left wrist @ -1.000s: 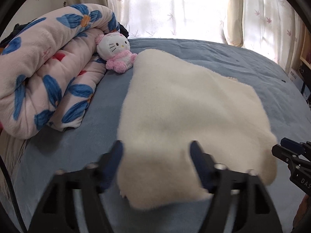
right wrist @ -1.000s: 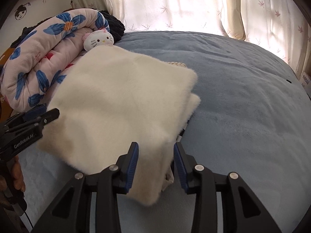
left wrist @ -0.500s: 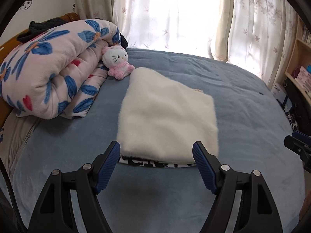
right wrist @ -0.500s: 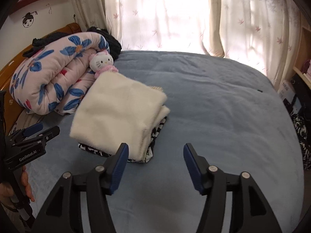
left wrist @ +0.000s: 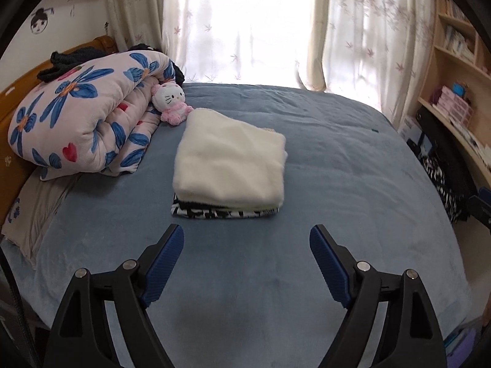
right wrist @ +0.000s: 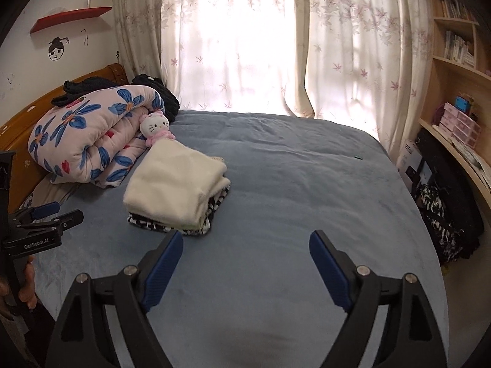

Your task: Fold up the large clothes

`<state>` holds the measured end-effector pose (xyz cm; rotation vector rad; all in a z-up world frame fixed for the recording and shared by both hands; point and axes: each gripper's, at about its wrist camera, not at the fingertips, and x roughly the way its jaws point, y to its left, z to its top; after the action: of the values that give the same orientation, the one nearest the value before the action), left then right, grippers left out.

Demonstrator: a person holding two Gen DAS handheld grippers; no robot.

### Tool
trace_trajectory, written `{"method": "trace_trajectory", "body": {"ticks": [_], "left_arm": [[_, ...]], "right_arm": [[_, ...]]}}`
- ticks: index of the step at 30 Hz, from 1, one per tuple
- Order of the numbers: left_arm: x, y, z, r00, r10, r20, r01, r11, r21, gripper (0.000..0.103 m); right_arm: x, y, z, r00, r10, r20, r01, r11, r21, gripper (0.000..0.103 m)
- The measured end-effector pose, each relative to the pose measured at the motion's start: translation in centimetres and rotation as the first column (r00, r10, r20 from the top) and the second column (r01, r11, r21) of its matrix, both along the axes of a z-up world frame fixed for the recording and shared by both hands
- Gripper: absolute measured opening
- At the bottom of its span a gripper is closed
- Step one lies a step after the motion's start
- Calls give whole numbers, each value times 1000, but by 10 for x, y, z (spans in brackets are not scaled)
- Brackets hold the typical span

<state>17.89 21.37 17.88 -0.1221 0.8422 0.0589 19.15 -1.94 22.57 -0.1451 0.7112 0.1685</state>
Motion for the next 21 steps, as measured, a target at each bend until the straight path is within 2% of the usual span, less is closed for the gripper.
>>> {"method": "trace_trajectory", "body": {"ticks": [5, 8, 13, 17, 21], "left_arm": [[-49, -47, -12, 999, -46, 1, 46, 998, 41, 84], [-72, -74, -24, 996, -85, -8, 85, 996, 15, 84], [-102, -113, -48, 991, -130, -4, 130, 991, -30, 84], [-117, -130, -64, 992, -127, -3, 126, 990, -57, 84], [-124, -137, -86, 996, -78, -46, 75, 995, -67, 84]], "right_arm": [[-43, -27, -34, 998, -7, -55, 6, 1000, -18, 85], [-66, -40, -55, 997, -15, -78, 13, 1000, -25, 85], [-95, -59, -92, 993, -58, -106, 63, 997, 38, 85], [-112, -70, -113, 990, -105, -98, 113, 990, 81, 85], [-124, -78, -131, 983, -155, -103, 166, 980, 108, 85]]}}
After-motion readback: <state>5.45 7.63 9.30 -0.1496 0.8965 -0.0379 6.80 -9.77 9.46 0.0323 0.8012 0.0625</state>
